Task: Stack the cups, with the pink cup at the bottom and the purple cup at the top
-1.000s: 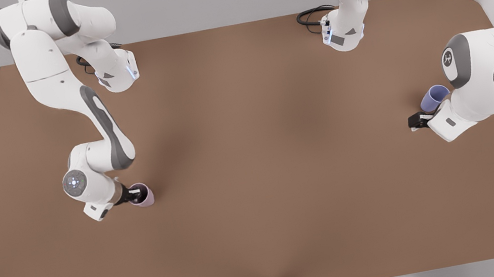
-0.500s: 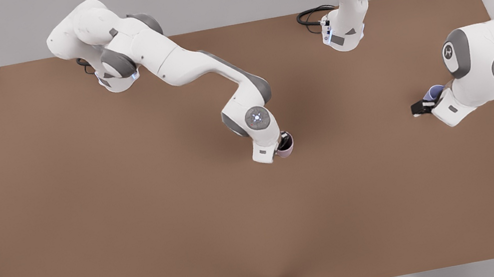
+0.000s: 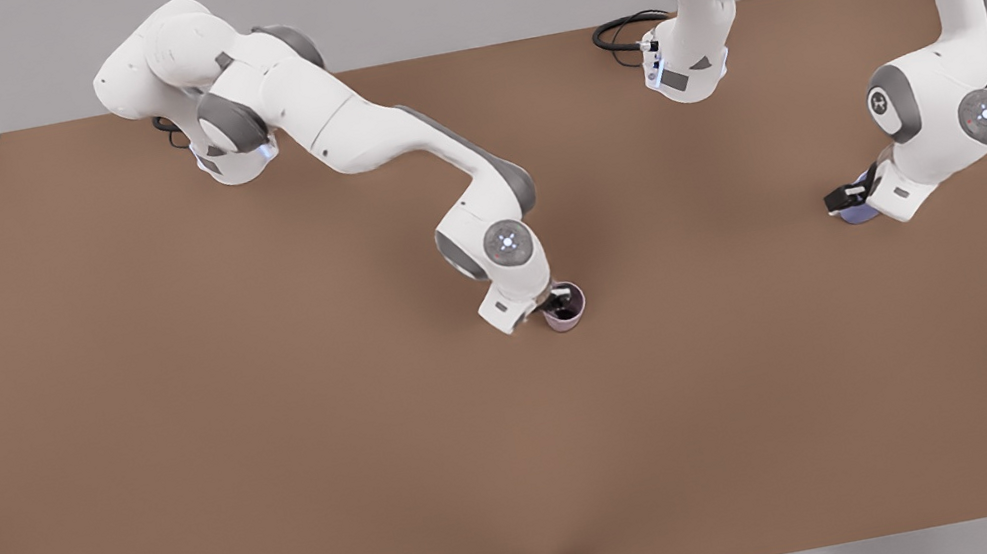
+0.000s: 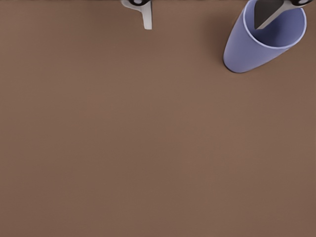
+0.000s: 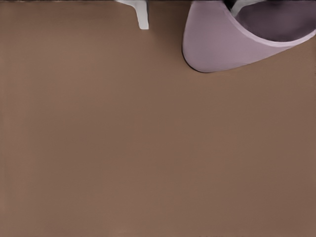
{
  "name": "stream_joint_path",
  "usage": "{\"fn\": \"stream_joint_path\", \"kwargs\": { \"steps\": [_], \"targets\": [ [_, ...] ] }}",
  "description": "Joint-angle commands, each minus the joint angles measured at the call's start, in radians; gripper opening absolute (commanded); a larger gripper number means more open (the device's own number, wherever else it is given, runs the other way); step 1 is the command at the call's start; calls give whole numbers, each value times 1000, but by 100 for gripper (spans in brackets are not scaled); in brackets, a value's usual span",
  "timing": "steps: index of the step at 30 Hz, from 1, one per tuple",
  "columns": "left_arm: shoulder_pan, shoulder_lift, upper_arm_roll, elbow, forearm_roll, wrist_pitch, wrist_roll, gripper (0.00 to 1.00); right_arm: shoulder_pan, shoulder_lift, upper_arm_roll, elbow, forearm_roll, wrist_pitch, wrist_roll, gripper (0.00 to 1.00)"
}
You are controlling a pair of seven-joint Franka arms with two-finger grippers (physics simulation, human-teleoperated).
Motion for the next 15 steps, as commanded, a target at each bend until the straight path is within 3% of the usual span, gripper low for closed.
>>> {"fn": "stream_joint_path", "kwargs": {
  "steps": [1,3,8,9,10,11,12,14,15],
  "targets": [
    [9,-1,10,-36,1,162,73,100,1,-35,-3,-22,7,4,278,61],
    [9,3,32,-51,3,172,74,100,0,-101,-4,-100,16,6,255,61],
    [9,10,56,-59,3,186,133,100,6,-164,-41,-100,153,-8,228,61],
    [11,13,62,-60,3,186,139,100,-6,-242,-55,-156,167,-11,197,67],
    [11,18,64,-60,3,191,142,100,-38,-343,-63,-259,156,-8,180,84],
    [11,26,66,-69,3,204,145,100,-153,-505,-58,-411,154,-13,81,100],
    [11,27,66,-88,3,232,144,100,-285,-646,-56,-525,153,-117,-131,100],
    [12,41,67,-89,3,246,145,100,-432,-794,-32,-592,-23,-263,-332,100],
    [12,53,69,-89,3,260,145,100,-610,-895,55,-693,-28,-255,-571,100]
  ]
}}
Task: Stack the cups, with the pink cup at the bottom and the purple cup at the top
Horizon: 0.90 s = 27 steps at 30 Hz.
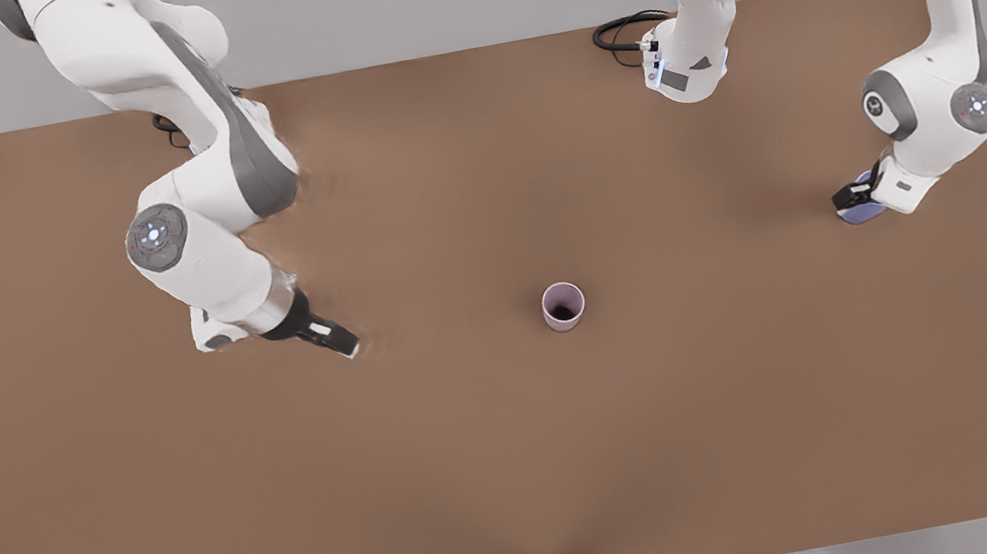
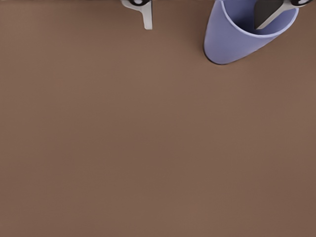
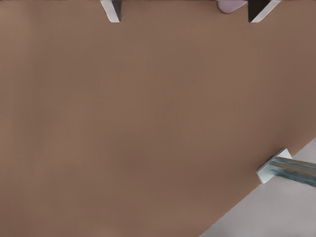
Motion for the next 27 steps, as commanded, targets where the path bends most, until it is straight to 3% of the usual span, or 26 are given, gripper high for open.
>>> {"fn": "stream_joint_path", "kwargs": {
  "steps": [1,3,5,10,19,23,27],
  "targets": [
    [-2,8,3,-1,2,56,68,100,-155,-91,33,-38,-98,-199,-657,100],
    [-2,13,6,1,0,58,82,100,-200,-56,24,78,-273,-367,-769,100],
    [4,20,8,-1,2,58,82,100,-324,-74,13,89,-192,-385,-950,100],
    [6,28,14,-7,2,55,82,100,-335,-28,-14,207,-193,-420,-904,100],
    [7,53,34,-22,0,53,80,100,-332,-19,-27,261,-215,-443,-901,100],
    [20,70,34,-21,-1,53,80,69,-335,-22,-42,266,-193,-448,-900,100],
    [20,82,34,-21,-3,56,80,58,-335,-22,-42,266,-193,-448,-900,100]
  ]
}}
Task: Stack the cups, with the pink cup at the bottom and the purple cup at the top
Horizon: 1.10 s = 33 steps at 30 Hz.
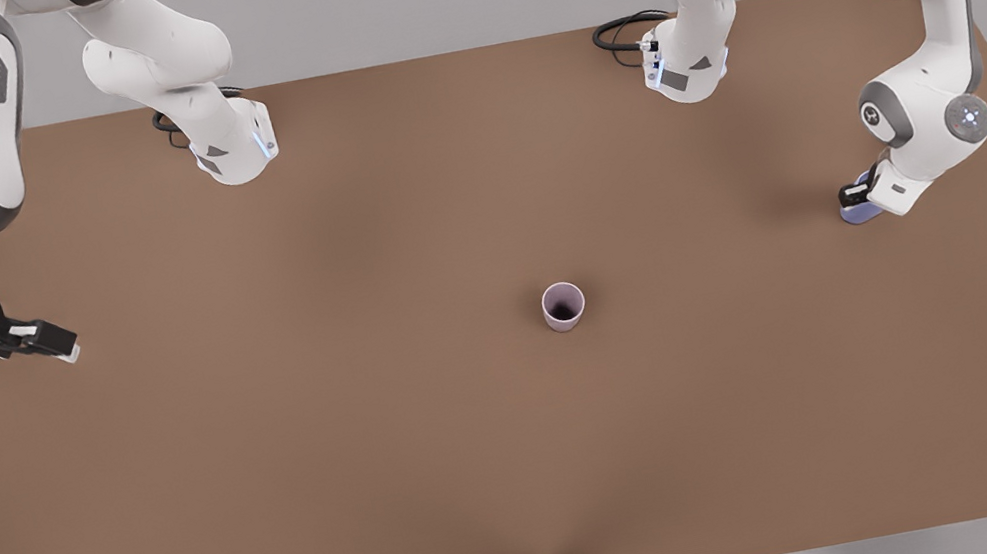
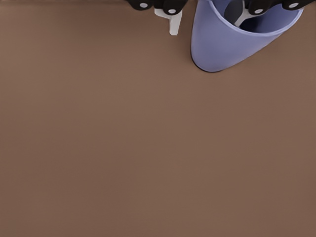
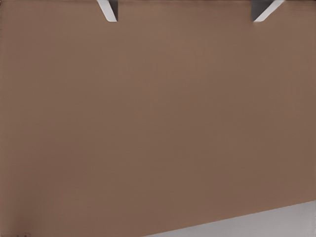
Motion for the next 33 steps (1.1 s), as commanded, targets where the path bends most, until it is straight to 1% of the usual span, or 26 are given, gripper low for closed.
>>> {"fn": "stream_joint_path", "kwargs": {
  "steps": [1,2,3,4,8,10,13,14,15,17,20,22,24,27,30,33],
  "targets": [
    [1,5,0,0,0,8,13,55,1,1,-3,1,2,-10,-204,100],
    [5,11,0,0,-2,13,13,55,3,1,-6,1,2,-8,-204,100],
    [10,16,0,0,-2,21,13,47,3,1,-6,1,2,-8,-202,100],
    [10,17,0,2,-2,21,13,35,3,2,-6,1,2,-7,-202,100],
    [10,22,0,2,-6,22,13,26,3,4,-22,1,36,-4,-198,100],
    [10,19,0,3,-6,21,8,21,6,7,-22,2,14,8,-199,100],
    [8,8,-1,22,-8,8,0,21,3,24,-22,24,16,7,-196,100],
    [7,-1,-10,36,-8,-4,-1,21,3,36,-20,54,16,4,-196,100],
    [2,-4,-27,80,-8,-38,-1,21,3,36,-22,54,16,1,-196,100],
    [-4,2,-98,180,-9,-122,-78,21,3,35,-22,54,14,-2,-196,100],
    [-5,7,-277,352,-9,-312,-260,21,3,36,-22,54,16,-1,-195,100],
    [-28,14,-365,431,-9,-395,-392,21,3,38,-22,54,16,5,-195,100],
    [-146,31,-386,522,-11,-486,-561,21,3,44,-22,56,19,7,-195,100],
    [-318,59,-386,620,-12,-550,-740,21,4,44,-22,56,18,7,-195,100],
    [-467,114,-388,701,-38,-562,-843,21,6,44,-22,56,18,5,-195,100],
    [-576,190,-386,784,-60,-559,-952,21,3,44,-22,56,18,5,-195,100]
  ]
}}
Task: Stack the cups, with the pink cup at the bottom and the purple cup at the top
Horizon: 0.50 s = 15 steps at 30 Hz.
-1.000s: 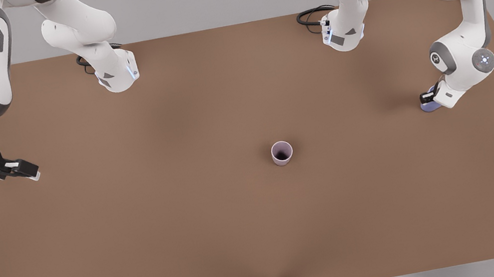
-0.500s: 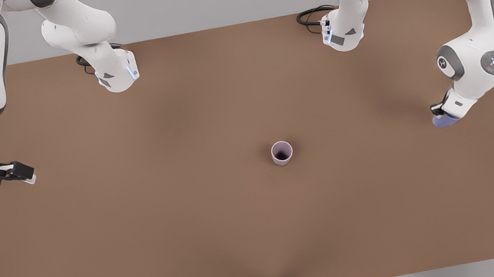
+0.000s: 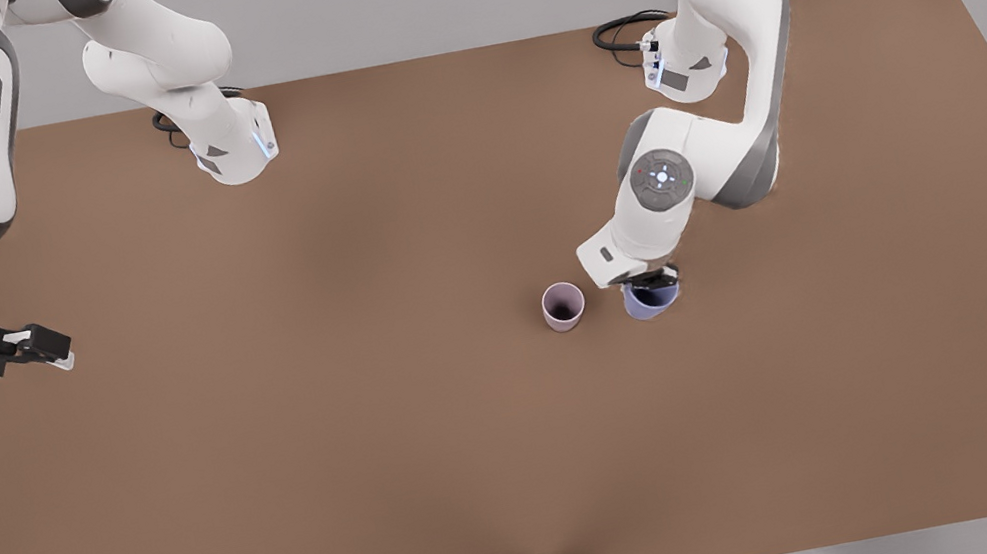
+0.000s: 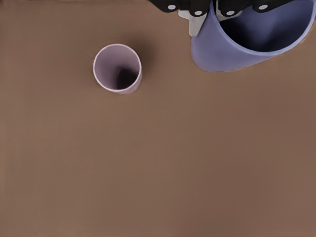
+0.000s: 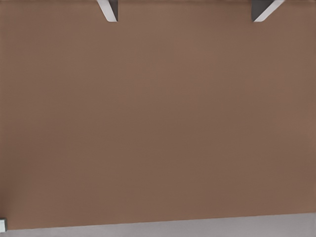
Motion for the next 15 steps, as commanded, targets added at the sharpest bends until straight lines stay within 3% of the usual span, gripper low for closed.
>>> {"fn": "stream_joint_path", "kwargs": {
  "steps": [1,8,15],
  "targets": [
    [-49,37,0,50,-20,-66,-558,21,2,-1,0,0,-1,1,-30,100],
    [-184,125,3,124,-4,-37,-656,21,2,-1,0,0,1,1,-30,100],
    [-190,154,4,116,44,-6,-656,21,2,-1,0,0,2,1,-30,100]
  ]
}}
